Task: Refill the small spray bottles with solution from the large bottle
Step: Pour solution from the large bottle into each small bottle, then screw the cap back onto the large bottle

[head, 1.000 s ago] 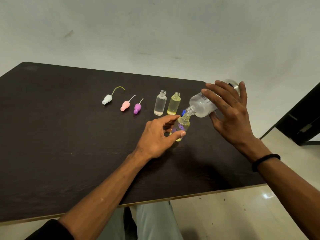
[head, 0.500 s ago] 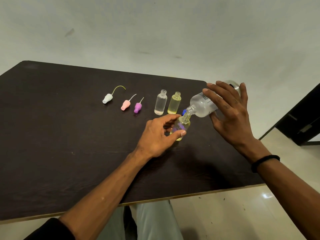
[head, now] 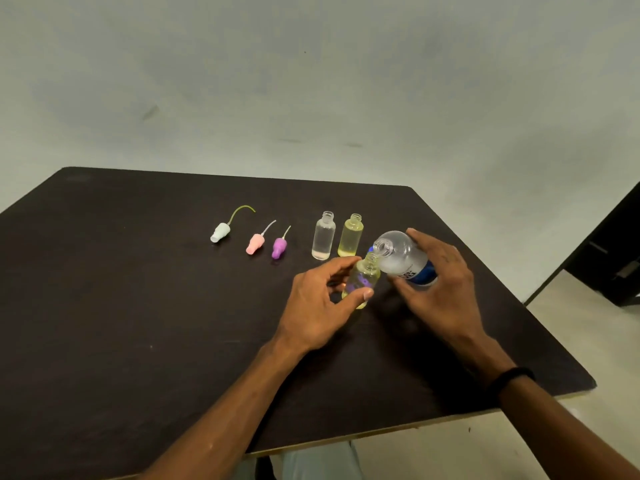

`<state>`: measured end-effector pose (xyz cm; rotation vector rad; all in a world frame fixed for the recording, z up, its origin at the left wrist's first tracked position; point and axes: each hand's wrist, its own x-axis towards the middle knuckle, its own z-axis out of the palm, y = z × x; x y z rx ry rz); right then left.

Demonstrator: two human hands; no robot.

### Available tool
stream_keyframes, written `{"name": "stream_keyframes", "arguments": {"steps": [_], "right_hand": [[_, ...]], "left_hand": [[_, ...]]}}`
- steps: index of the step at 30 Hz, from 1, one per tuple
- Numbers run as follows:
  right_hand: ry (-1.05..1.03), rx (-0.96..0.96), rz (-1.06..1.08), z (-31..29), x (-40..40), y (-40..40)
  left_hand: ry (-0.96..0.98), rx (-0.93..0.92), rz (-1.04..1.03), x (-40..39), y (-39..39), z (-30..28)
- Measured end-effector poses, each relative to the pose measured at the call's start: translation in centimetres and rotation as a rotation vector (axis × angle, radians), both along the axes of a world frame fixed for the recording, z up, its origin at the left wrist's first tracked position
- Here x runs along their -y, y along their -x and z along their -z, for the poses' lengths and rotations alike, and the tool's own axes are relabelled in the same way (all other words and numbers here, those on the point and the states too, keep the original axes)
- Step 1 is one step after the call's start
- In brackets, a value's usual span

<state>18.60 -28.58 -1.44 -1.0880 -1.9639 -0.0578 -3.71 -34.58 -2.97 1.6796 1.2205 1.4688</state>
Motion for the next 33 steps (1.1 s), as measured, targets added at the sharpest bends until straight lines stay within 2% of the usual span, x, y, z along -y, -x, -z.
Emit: {"name": "stream_keyframes", "arguments": {"steps": [10, 16, 22, 33], "right_hand": [[0.274, -0.392, 0.063, -0.4, -1.0, 3.0], [0.359, -0.611, 0.077, -1.0, -2.4, 4.0], [0.418, -0.682, 0.1, -0.8, -2.9, 3.8], [0.463, -0.641, 0.07, -1.2, -1.6, 3.0]], "left_hand": [[-0.025, 0.045, -0.152, -0.1, 0.4, 0.1], [-0.008, 0.099, -0.248, -0.5, 0.8, 0.1], [0.059, 0.201, -0.384, -1.2, 1.4, 0.8], [0.09, 0.16, -0.485, -2.1, 1.8, 1.6]]}}
